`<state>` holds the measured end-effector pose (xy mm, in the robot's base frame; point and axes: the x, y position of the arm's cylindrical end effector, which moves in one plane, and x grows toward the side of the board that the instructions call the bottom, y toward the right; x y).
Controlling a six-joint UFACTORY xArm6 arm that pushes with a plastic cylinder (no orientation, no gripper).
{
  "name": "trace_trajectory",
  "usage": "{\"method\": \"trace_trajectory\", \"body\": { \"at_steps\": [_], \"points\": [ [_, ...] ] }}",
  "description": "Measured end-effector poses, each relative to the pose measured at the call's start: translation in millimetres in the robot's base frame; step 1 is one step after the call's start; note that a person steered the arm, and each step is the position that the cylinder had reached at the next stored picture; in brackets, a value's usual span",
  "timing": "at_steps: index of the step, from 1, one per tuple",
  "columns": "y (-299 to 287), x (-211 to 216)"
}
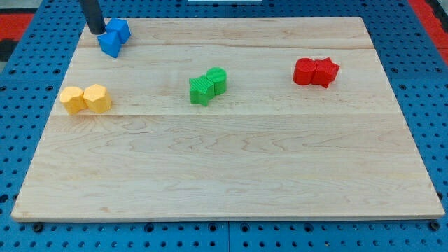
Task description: Separate the green blocks
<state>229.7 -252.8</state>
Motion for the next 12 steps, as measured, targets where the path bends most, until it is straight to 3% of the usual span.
{"method": "trace_trajectory", "body": {
  "at_steps": [1, 2, 3, 6, 8, 9, 10, 11, 12],
  "points": [
    [-42.9, 15.4],
    [-47.2, 54.2],
    [2.9, 103.1],
    [178.8, 142.6],
    [227.7, 182.6],
    [183.4, 207.0],
    [179.6, 153.4],
    [195.6, 141.1],
    [195.0, 160.8]
  ]
}}
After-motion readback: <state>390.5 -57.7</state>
